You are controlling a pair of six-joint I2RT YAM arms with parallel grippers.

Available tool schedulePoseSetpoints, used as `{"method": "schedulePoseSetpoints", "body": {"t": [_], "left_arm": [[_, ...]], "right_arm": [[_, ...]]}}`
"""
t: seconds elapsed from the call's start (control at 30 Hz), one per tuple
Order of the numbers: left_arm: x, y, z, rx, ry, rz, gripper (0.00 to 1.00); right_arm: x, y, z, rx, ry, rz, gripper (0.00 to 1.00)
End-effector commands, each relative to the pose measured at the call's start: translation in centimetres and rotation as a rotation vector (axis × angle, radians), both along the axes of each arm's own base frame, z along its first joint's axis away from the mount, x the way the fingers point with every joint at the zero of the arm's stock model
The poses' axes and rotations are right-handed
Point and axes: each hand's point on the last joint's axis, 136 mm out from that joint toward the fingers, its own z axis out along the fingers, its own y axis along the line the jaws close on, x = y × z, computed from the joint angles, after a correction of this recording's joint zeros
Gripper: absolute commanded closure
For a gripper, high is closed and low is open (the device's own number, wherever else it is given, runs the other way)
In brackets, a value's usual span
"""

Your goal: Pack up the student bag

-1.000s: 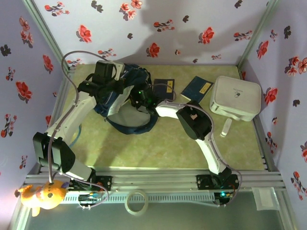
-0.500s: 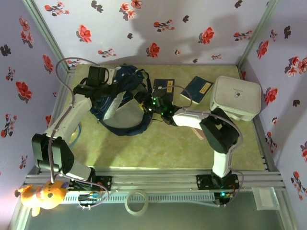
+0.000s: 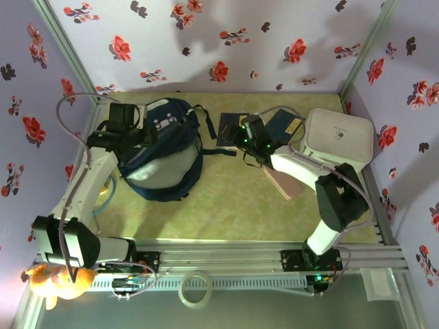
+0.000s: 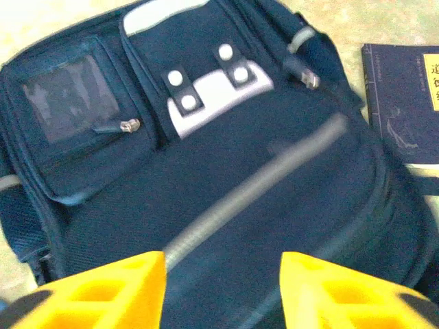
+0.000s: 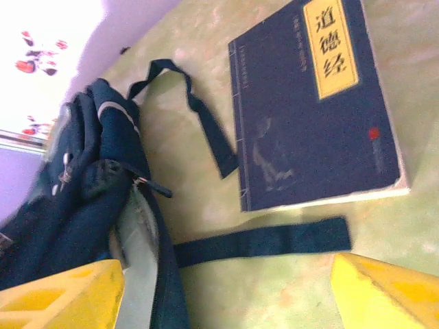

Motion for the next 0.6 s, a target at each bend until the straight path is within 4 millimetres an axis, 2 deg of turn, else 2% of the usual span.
{"method": "schedulePoseSetpoints", "body": {"t": [0.0, 0.07, 0.27, 0.47, 0.57], "left_arm": [[-1.1, 0.9, 0.5, -0.010, -0.012, 0.043, 0.32], [-1.2, 0.9, 0.6, -0.011, -0.025, 0.039, 0.24], [-1.2, 0.6, 1.2, -0.040, -0.063, 0.038, 0.12], [-1.4, 0.3, 1.3, -0.061, -0.090, 0.024, 0.06], [-1.3, 0.2, 1.2, -0.067, -0.088, 0.019, 0.04]], "right_arm": [[1.1, -1.3, -2.6, -0.280, 0.064, 0.071, 0.19], [2.3, -0.6, -3.6, -0.330, 0.094, 0.110, 0.19], [5.9, 0.5, -6.0, -0.372, 0.129, 0.135, 0.19], [9.1, 1.8, -7.8, -0.285, 0.148, 0.140, 0.19], [10.1, 2.3, -8.7, -0.277, 0.170, 0.147, 0.20]]}}
